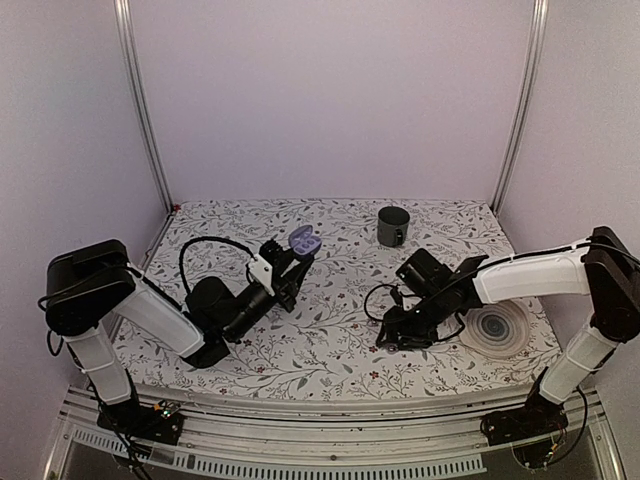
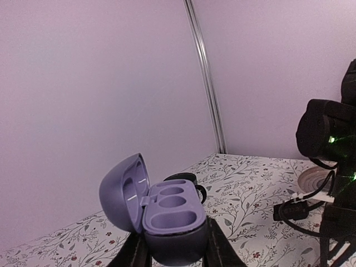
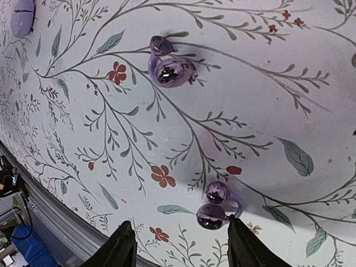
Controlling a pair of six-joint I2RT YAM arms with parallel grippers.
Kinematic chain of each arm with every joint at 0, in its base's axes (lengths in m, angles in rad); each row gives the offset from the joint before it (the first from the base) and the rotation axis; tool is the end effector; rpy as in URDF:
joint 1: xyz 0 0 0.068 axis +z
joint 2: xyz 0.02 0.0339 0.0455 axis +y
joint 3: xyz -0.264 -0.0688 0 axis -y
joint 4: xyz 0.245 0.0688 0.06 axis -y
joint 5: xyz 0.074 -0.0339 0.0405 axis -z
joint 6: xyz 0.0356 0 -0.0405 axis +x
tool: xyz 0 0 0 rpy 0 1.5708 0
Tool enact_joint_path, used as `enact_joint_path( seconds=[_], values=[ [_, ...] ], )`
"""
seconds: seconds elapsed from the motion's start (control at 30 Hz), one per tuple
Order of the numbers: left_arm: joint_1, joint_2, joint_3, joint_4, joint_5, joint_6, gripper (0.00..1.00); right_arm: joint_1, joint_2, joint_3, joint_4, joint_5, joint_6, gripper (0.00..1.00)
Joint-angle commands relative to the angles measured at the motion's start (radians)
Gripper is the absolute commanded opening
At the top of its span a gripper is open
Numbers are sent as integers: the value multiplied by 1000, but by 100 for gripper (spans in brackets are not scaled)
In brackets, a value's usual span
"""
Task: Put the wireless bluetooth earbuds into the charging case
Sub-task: Pick up the left earbud from the center of the board.
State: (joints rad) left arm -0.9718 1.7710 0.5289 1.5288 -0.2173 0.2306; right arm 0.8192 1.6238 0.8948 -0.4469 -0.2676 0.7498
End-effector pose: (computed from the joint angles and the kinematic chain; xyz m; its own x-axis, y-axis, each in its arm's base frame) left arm 0.1826 -0.2539 0.1905 0.3129 -0.0625 -0.9477 0.6352 0.7556 0.1599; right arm 0.1968 0.2244 0.1587 -0.9887 -0.0954 -0.1152 -0.1370 0.8871 0.4408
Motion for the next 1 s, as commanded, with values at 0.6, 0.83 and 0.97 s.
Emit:
enact_joint_path(
  seconds=[0.6, 0.83, 0.97],
  values=[
    [10, -33, -4, 286, 7, -6, 0, 14, -53, -92, 77, 162, -193, 26],
    [10, -26, 0, 279, 12, -11, 0, -1, -79, -131, 91, 118, -77, 27],
    [9, -21, 6, 280, 14, -12, 0, -1, -58, -124, 78, 105, -6, 27]
  ],
)
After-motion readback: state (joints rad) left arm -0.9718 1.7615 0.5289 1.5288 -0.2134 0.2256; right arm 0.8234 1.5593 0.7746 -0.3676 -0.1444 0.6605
